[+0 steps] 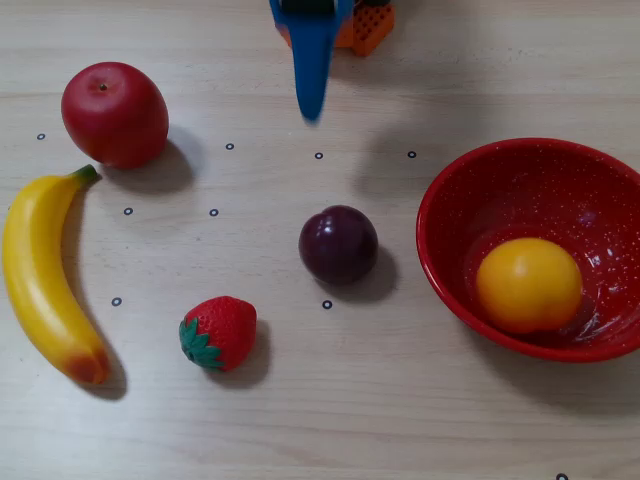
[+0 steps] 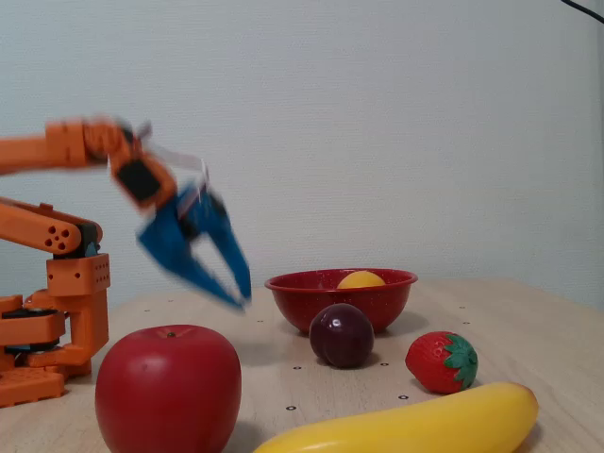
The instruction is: Put the peach in the red bowl.
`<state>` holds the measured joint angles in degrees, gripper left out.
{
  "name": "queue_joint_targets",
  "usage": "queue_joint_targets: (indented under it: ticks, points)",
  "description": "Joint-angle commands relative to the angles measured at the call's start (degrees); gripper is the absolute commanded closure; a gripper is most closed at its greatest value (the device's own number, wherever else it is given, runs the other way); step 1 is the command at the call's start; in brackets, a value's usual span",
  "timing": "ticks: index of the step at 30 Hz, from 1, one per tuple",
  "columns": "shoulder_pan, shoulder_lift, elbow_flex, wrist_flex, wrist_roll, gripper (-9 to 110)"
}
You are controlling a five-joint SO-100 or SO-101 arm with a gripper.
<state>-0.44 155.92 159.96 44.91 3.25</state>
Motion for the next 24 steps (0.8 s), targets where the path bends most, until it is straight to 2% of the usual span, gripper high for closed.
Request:
queue_joint_targets:
  ticks: [1,3,6,11,24]
  points:
    - [-0.7,5.7,7.8,-14.4,1.8,101]
    - [-0.1,11.0,14.6,-17.1,2.5,101]
    - [1.1,18.1,14.6,-4.2,-1.1,101]
    - [-0.7,27.5,14.6,7.6,-5.7,101]
    - [0.4,27.9,14.6,8.3,-1.5,101]
